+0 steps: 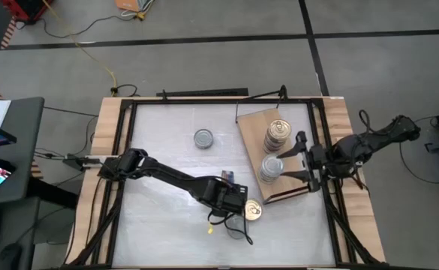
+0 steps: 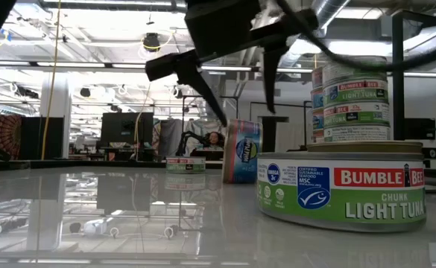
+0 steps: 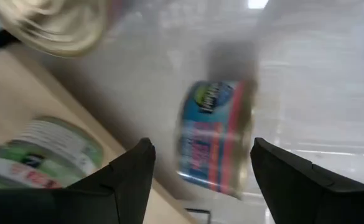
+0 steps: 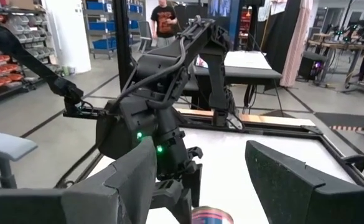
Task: Stack canned seafood by type on shelf
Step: Stack the blue tuna can on top of the other blue tuna can on the shelf
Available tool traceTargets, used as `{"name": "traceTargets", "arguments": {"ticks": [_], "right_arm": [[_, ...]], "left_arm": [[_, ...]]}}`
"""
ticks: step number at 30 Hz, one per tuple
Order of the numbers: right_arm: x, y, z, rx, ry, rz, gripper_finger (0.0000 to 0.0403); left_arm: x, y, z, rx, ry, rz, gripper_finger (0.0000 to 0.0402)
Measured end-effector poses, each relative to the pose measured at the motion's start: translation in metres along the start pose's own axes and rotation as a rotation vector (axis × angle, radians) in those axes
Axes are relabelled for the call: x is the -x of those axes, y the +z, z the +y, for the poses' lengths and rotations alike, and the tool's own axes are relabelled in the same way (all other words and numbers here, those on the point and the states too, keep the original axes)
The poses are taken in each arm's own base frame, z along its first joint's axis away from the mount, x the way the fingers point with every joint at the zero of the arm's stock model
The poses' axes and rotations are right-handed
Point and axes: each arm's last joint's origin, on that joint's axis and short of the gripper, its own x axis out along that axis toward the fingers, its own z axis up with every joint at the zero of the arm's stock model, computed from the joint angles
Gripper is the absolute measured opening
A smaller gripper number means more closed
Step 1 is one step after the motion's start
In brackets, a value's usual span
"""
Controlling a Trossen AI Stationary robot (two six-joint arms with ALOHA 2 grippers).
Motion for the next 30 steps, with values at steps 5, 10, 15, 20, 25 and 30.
{"name": "traceTargets", "arguments": {"ticks": [5,10,15,20,25,30], "right_arm": [[-0.004,0.0,0.004,0.0,0.019,-0.006,0.0272],[-0.003,0.001,0.007,-0.002,0.037,-0.013,0.0272],[-0.003,0.002,0.007,0.004,0.043,-0.021,0.0272],[-0.003,0.002,0.007,0.007,0.043,-0.022,0.0272],[-0.003,0.002,0.007,0.01,0.043,-0.022,0.0272],[-0.003,0.002,0.007,0.009,0.043,-0.024,0.0272]], "left_arm": [[-0.001,-0.001,0.003,0.007,0.022,-0.016,0.0253],[-0.007,-0.011,0.003,0.045,-0.004,-0.045,0.0253],[-0.013,-0.022,0.005,0.142,0.005,-0.042,0.0253],[-0.02,-0.033,0.004,0.2,-0.026,-0.082,0.0253],[-0.027,-0.045,0.003,0.279,-0.054,-0.137,0.0253],[-0.032,-0.054,0.0,0.373,-0.103,-0.149,0.0253]]}}
